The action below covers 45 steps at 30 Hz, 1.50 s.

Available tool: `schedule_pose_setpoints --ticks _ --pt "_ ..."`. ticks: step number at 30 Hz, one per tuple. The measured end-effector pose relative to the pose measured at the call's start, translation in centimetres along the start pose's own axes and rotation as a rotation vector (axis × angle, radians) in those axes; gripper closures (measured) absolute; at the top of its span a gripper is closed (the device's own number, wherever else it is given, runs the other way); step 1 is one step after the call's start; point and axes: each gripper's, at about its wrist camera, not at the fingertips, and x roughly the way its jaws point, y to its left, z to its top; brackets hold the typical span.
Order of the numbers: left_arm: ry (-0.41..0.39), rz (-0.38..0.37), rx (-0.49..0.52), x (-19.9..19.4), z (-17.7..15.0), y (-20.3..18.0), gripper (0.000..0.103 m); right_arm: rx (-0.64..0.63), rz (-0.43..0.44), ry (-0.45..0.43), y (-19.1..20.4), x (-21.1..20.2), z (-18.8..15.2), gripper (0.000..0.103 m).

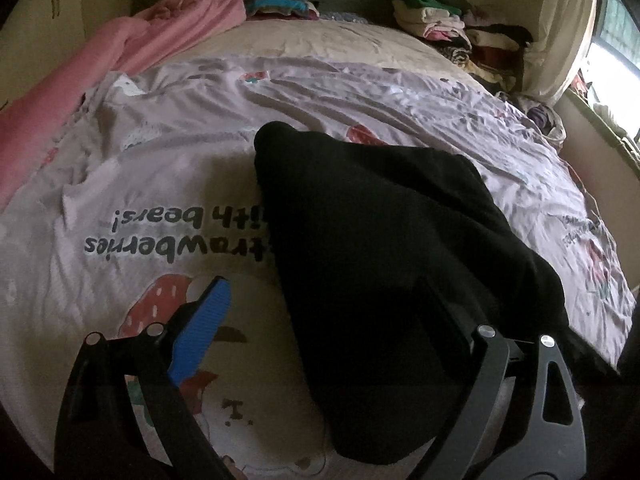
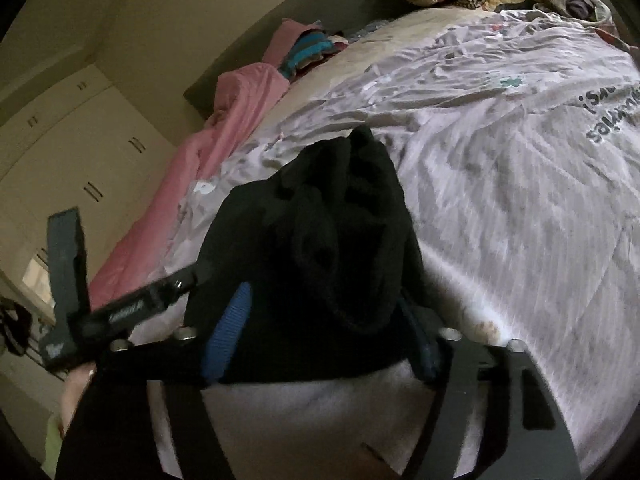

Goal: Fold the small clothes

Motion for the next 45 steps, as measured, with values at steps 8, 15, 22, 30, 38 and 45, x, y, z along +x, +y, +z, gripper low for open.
schedule_pose_setpoints --ticks 8,15,22,30,38,45 --pt "0.001 -0.017 -0.001 -0.5 -0.9 0.3 0.018 -0.036 -0.071 -0.013 -0.9 -0.3 -0.3 0.084" --pt "-0.003 -0.017 0.002 -1.0 -1.4 0.2 0.018 -0.073 -0.138 0.014 -0.5 0.2 -0.7 0.074" --pt "-0.024 -0.023 0.005 -2.4 -2.2 0.1 0.018 -0.159 -0.205 -0.076 1.1 -3.1 -0.9 0.042" --pt "-0.067 -0.041 0.015 -5.0 -3.2 -0.1 0.01 -0.263 -0.255 -0.185 2.7 -7.5 -1.3 0.012" --pt "-0.11 -0.053 0.051 -8.1 -5.5 -0.8 0.01 -0.323 -0.277 -0.245 4.2 -10.7 -2.7 0.004" --pt "-0.133 -0.049 0.07 -10.0 -9.2 -1.0 0.01 -0.382 -0.307 -0.266 5.9 -12.2 -5.0 0.004"
